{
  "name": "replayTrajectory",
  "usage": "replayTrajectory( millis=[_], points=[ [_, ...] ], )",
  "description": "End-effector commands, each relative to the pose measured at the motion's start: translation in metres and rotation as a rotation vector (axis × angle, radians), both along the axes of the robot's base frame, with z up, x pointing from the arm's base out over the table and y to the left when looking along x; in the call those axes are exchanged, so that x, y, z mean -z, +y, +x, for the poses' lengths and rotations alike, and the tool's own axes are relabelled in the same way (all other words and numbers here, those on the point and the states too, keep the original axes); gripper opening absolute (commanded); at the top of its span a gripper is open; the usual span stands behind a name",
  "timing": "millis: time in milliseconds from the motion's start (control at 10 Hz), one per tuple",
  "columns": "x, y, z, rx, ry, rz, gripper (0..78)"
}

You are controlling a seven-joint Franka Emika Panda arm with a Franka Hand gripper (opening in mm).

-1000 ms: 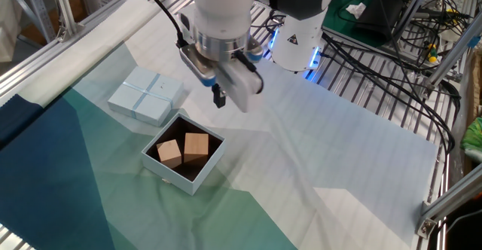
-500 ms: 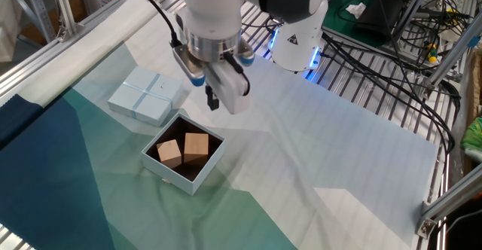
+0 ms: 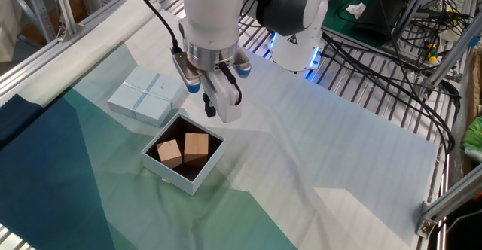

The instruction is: Take everything out of the gift box

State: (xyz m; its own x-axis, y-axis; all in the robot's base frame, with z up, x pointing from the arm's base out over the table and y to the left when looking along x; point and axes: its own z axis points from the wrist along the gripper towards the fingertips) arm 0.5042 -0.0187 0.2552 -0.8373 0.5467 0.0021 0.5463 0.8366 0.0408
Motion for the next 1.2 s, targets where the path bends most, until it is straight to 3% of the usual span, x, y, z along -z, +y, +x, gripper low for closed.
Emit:
replayTrajectory(
  millis=[100,800,900,1200],
  points=[
    [-0.0007,-0.0003,0.0000,0.016,-0.006,0.002,0.0],
    [-0.0006,-0.0003,-0.0008,0.067,-0.018,0.003,0.0],
    [-0.0006,-0.0003,-0.0008,0.088,-0.036,-0.002,0.0],
    [-0.0006,-0.0003,-0.0008,0.152,-0.050,0.008,0.0]
  ],
)
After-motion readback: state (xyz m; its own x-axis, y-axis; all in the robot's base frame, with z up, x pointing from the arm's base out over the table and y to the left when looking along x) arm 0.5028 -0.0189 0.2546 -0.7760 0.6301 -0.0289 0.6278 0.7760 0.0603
